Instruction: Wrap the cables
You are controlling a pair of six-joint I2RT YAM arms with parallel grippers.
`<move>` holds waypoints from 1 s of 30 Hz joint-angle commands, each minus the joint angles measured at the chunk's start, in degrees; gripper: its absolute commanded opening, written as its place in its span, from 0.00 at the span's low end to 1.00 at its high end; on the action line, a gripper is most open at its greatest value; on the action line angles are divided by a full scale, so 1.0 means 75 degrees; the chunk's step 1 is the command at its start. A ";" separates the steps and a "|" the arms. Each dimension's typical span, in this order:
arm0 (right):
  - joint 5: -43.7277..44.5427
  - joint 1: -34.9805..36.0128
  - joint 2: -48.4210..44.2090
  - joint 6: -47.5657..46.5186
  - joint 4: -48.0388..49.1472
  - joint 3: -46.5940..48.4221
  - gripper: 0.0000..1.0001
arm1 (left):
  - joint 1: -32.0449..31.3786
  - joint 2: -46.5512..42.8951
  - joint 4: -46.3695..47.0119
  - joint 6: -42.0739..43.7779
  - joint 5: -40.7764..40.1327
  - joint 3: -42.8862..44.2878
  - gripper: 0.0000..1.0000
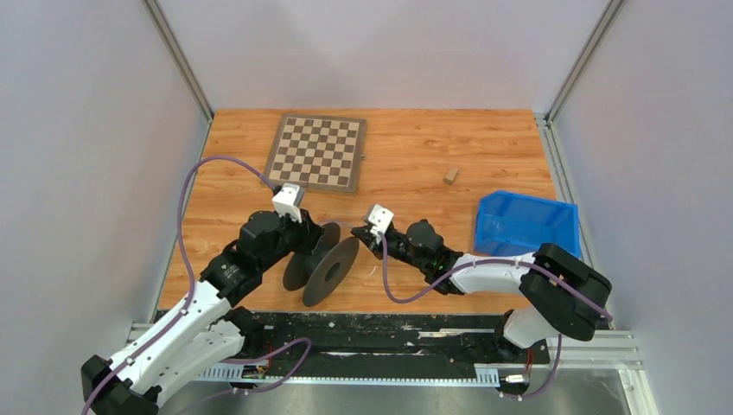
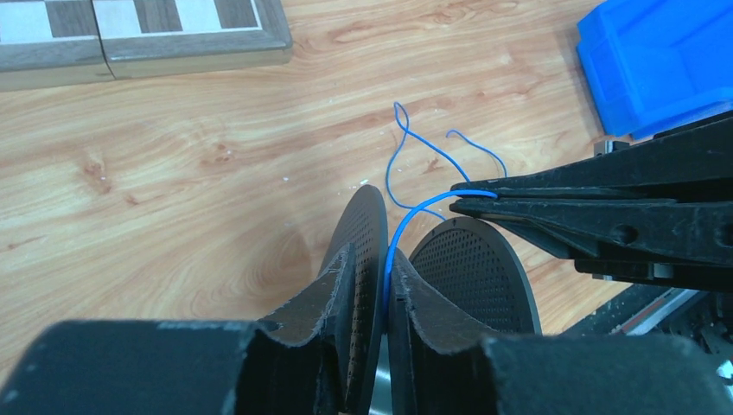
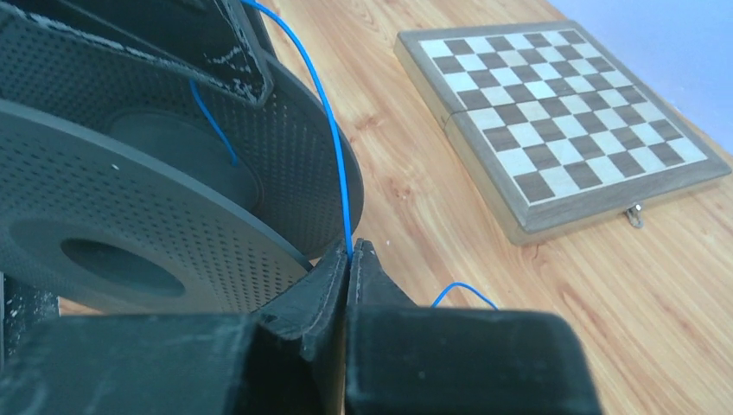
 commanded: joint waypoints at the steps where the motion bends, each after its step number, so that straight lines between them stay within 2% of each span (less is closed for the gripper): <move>1: -0.0197 0.0133 0.0061 0.0104 -0.0016 -0.0188 0.00 | 0.0005 0.0134 -0.0927 -0.0089 0.0046 0.0198 0.28; 15: -0.0202 0.0143 0.0186 0.0239 0.0319 -0.0377 0.00 | 0.0005 0.0139 -0.1888 0.0338 0.0266 0.0538 0.34; 30: -0.0016 0.0102 0.0455 0.0232 0.0306 -0.0335 0.00 | 0.0002 0.0441 -0.2200 0.0407 0.0439 0.0626 0.33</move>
